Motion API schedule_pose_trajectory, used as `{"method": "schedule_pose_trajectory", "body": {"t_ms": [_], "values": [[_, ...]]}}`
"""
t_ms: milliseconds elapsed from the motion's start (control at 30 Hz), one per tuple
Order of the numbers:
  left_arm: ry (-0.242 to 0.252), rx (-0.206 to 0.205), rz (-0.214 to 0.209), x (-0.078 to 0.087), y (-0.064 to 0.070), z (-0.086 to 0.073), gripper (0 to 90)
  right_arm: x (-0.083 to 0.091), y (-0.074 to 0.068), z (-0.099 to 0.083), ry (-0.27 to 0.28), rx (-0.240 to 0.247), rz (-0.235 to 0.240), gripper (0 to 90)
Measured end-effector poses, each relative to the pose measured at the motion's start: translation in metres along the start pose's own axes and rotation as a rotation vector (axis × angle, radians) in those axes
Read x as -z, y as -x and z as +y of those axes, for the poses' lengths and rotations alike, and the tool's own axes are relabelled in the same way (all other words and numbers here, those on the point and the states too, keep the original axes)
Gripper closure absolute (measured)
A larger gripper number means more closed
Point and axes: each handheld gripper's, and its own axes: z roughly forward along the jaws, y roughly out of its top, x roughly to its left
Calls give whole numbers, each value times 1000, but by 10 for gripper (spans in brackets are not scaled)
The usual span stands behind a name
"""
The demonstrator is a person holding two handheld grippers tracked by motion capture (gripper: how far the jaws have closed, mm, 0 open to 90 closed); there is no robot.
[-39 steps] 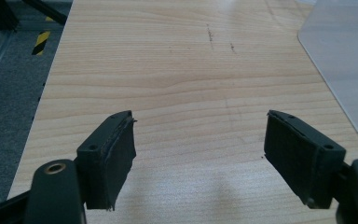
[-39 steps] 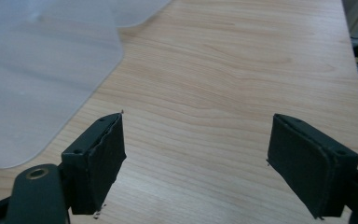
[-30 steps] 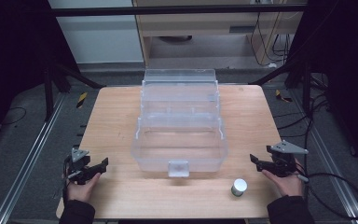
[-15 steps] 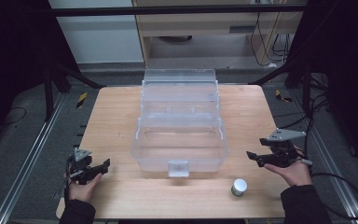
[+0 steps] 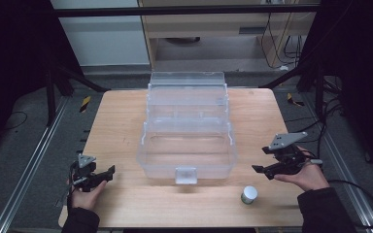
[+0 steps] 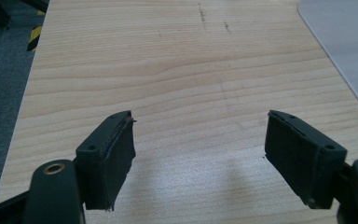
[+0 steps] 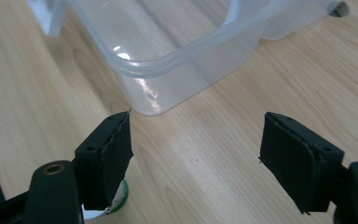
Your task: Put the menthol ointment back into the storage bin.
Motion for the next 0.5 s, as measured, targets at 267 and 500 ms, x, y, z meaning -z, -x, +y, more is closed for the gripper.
{"method": "schedule_pose_trajectory", "body": {"t_ms": [267, 500], "values": [[-8, -10, -4, -1, 1, 0, 233, -3, -11, 10, -86, 90, 58, 245], [-11, -16, -7, -1, 2, 0, 234, -5, -20, 14, -156, 157, 105, 247]]}}
